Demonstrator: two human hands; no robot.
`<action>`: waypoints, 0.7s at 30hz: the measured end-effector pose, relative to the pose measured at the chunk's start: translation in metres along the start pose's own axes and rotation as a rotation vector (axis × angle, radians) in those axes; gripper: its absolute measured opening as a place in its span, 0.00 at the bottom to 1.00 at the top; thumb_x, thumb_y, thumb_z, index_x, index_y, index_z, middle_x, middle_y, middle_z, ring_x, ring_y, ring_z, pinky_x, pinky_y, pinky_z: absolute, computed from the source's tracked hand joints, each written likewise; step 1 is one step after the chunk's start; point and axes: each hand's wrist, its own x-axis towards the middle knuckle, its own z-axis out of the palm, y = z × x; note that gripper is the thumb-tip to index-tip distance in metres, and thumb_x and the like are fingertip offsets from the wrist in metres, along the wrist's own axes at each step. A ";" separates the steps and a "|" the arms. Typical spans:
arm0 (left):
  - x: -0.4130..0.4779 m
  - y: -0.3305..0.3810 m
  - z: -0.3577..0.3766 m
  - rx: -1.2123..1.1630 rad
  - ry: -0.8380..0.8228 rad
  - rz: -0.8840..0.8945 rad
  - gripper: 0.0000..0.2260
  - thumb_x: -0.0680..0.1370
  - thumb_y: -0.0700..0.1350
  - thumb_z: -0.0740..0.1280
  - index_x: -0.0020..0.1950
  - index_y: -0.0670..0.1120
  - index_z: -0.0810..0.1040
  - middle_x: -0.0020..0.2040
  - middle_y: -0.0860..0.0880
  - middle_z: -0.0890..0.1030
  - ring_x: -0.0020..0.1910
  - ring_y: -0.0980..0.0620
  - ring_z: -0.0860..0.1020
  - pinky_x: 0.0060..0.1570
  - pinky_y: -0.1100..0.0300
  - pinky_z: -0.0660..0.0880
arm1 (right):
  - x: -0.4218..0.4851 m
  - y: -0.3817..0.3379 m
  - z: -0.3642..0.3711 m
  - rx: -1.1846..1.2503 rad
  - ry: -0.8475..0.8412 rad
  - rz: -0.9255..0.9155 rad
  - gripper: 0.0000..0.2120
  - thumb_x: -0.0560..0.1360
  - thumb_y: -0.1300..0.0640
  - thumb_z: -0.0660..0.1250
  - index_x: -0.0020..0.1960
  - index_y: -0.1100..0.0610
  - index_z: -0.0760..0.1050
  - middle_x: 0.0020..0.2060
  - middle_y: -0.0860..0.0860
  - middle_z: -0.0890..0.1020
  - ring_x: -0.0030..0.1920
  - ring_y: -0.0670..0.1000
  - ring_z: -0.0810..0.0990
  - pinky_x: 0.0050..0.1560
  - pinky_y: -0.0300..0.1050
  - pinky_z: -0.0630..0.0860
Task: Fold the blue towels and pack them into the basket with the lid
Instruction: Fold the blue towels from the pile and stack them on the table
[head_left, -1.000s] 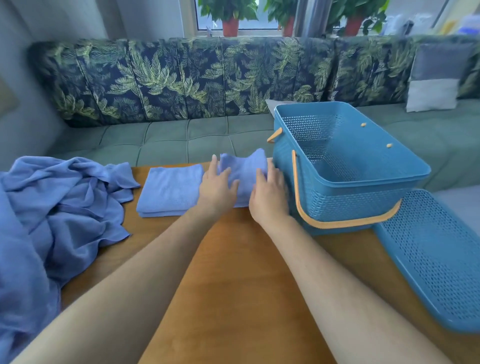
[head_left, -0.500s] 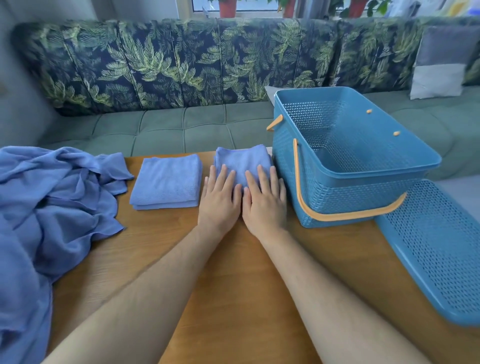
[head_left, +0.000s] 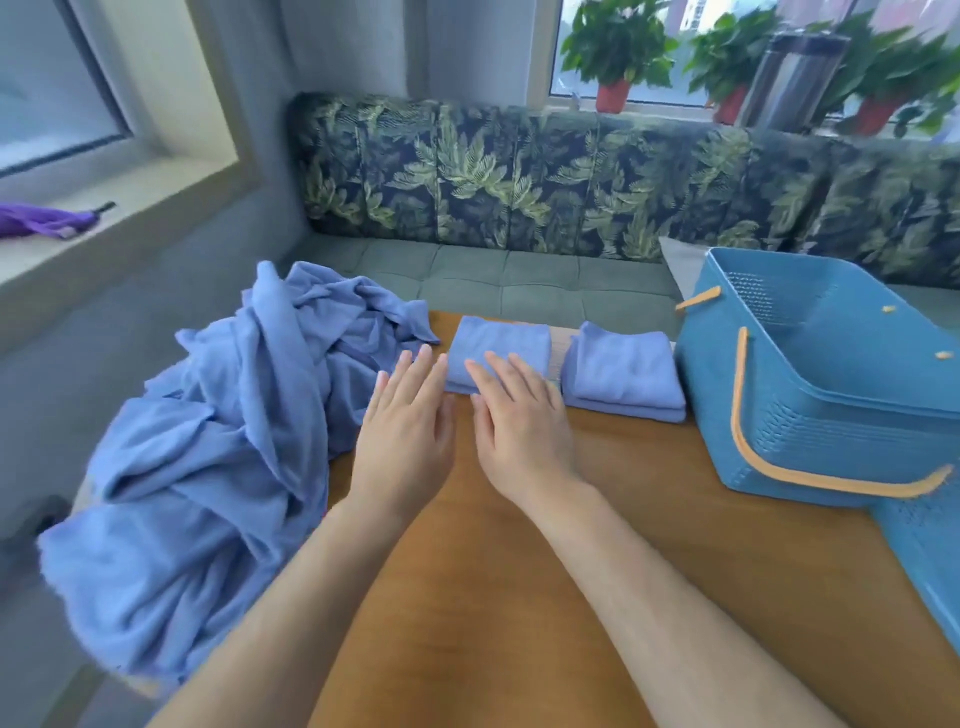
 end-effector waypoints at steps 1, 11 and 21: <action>0.000 -0.010 -0.016 0.020 0.017 -0.018 0.22 0.82 0.47 0.56 0.76 0.45 0.70 0.77 0.45 0.68 0.78 0.45 0.62 0.77 0.47 0.55 | 0.006 -0.018 0.002 0.010 0.001 -0.024 0.21 0.82 0.51 0.54 0.71 0.51 0.75 0.69 0.51 0.77 0.71 0.56 0.74 0.67 0.54 0.70; -0.010 -0.113 -0.098 0.432 -0.066 -0.292 0.21 0.78 0.50 0.68 0.68 0.43 0.75 0.65 0.40 0.78 0.65 0.37 0.75 0.65 0.45 0.68 | 0.045 -0.135 0.040 0.136 -0.214 -0.174 0.25 0.81 0.48 0.50 0.72 0.51 0.74 0.67 0.50 0.78 0.68 0.54 0.76 0.67 0.54 0.70; -0.024 -0.081 -0.128 -0.262 -0.140 -0.122 0.20 0.72 0.48 0.53 0.45 0.43 0.82 0.40 0.49 0.82 0.42 0.52 0.77 0.44 0.56 0.71 | 0.070 -0.143 0.036 0.663 -0.461 0.281 0.24 0.84 0.46 0.57 0.77 0.53 0.66 0.72 0.50 0.74 0.73 0.50 0.70 0.70 0.45 0.65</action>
